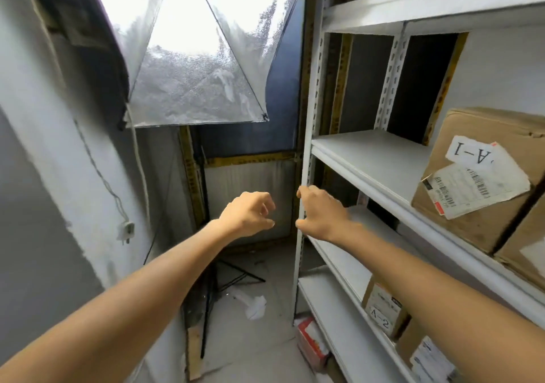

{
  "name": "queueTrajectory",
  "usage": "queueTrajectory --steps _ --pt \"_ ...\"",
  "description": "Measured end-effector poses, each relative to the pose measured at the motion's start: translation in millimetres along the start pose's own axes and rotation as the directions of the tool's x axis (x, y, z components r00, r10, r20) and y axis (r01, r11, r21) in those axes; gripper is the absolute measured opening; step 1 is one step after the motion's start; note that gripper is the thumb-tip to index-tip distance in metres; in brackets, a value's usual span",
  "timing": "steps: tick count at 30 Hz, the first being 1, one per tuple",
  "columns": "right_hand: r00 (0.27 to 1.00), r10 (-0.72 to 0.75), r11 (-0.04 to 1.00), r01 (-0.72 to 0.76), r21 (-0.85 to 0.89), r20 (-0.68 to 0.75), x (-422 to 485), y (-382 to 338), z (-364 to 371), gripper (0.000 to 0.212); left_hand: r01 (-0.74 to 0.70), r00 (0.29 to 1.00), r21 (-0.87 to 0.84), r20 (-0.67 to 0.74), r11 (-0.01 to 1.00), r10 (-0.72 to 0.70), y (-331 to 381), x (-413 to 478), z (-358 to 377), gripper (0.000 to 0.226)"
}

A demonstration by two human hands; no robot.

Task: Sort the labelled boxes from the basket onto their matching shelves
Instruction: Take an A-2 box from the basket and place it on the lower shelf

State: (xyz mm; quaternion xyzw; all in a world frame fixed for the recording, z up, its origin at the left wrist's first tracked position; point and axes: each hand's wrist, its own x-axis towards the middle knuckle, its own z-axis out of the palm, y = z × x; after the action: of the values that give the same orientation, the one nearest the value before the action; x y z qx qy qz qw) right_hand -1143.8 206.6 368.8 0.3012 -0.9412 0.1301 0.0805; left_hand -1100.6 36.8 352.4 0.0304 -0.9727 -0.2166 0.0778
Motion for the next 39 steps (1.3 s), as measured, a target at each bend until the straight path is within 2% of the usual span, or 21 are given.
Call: queueTrajectory --steps 3,6,10,15,20,25,28,33,39 --pt "0.985 -0.172 0.984 0.171 0.049 0.021 -6 -46 20 0.049 0.164 0.986 -0.005 -0.028 0.987 -0.164 -35 -56 -13 0.032" --pt "0.940 -0.335 0.937 0.325 0.127 0.063 -18 -102 41 0.051 0.314 0.947 0.004 -0.069 0.949 -0.313 -72 -121 -30 0.032" --pt "0.827 -0.543 0.836 0.517 0.183 0.144 -42 -191 60 0.049 0.525 0.837 -0.028 -0.165 0.851 -0.522 -117 -219 -51 0.028" --pt "0.640 -0.743 0.668 0.695 0.266 0.194 -93 -305 82 0.049 0.729 0.648 -0.094 -0.224 0.678 -0.728 -147 -358 -68 0.028" --pt "0.370 -0.905 0.423 0.835 0.352 0.210 -190 -420 96 0.047 0.866 0.433 -0.133 -0.281 0.482 -0.856 -146 -526 -78 0.029" --pt "0.085 -0.972 0.175 0.883 0.435 0.219 -297 -506 98 0.045 0.945 0.226 -0.161 -0.302 0.283 -0.926 -119 -670 -81 0.030" --pt "-0.040 -0.977 0.061 0.890 0.453 0.210 -354 -546 95 0.044 0.965 0.107 -0.190 -0.334 0.178 -0.937 -100 -741 -82 0.029" --pt "-0.188 -0.963 -0.072 0.870 0.487 0.192 -438 -603 91 0.039 0.963 -0.069 -0.267 -0.354 0.030 -0.933 -72 -847 -74 0.031" --pt "-0.320 -0.925 -0.190 0.857 0.480 0.205 -505 -651 106 0.036 0.933 -0.192 -0.352 -0.301 -0.078 -0.934 -63 -923 -62 0.032"
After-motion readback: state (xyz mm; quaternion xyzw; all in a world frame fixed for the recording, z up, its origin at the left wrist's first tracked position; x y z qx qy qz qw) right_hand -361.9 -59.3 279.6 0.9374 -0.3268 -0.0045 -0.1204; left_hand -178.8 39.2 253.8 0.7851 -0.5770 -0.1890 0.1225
